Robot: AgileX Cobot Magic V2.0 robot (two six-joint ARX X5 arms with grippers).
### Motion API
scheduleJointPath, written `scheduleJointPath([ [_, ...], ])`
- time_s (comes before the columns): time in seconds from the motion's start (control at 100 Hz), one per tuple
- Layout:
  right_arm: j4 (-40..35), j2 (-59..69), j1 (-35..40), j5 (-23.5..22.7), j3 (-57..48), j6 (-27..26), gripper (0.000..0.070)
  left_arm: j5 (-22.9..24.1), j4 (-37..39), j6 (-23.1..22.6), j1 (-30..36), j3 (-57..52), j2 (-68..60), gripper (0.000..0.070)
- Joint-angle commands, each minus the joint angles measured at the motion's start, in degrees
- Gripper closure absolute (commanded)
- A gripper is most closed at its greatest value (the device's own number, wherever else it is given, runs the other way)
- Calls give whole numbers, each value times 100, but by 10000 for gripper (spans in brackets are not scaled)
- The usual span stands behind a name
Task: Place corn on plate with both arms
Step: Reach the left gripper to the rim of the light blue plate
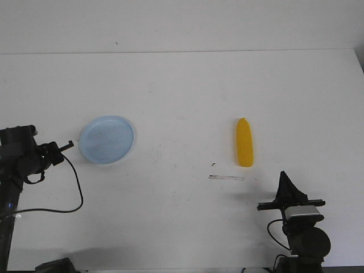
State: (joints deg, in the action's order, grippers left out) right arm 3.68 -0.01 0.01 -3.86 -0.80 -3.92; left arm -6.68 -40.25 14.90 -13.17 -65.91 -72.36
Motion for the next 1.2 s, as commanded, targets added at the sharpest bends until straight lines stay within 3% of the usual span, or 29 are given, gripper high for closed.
scheduleJointPath([
  [0.0, 57, 7, 9, -2, 7, -72, 697, -367, -37, 278, -188, -251, -341, 699],
  [0.26, 57, 7, 9, 0, 7, -72, 697, -2170, 254, 396, -658, -520, -1550, 694],
  [0.33, 57, 7, 9, -2, 7, -72, 697, -2424, 348, 424, -671, -520, -1810, 629],
  [0.42, 57, 7, 9, -2, 7, -72, 697, -2461, 428, 424, -669, -520, -2090, 462],
  [0.48, 57, 7, 9, 0, 7, -70, 697, -2461, 479, 422, -662, -520, -2229, 413],
  [1.19, 57, 7, 9, -2, 7, -72, 697, -2450, 1029, 387, -317, -516, -2900, 413],
])
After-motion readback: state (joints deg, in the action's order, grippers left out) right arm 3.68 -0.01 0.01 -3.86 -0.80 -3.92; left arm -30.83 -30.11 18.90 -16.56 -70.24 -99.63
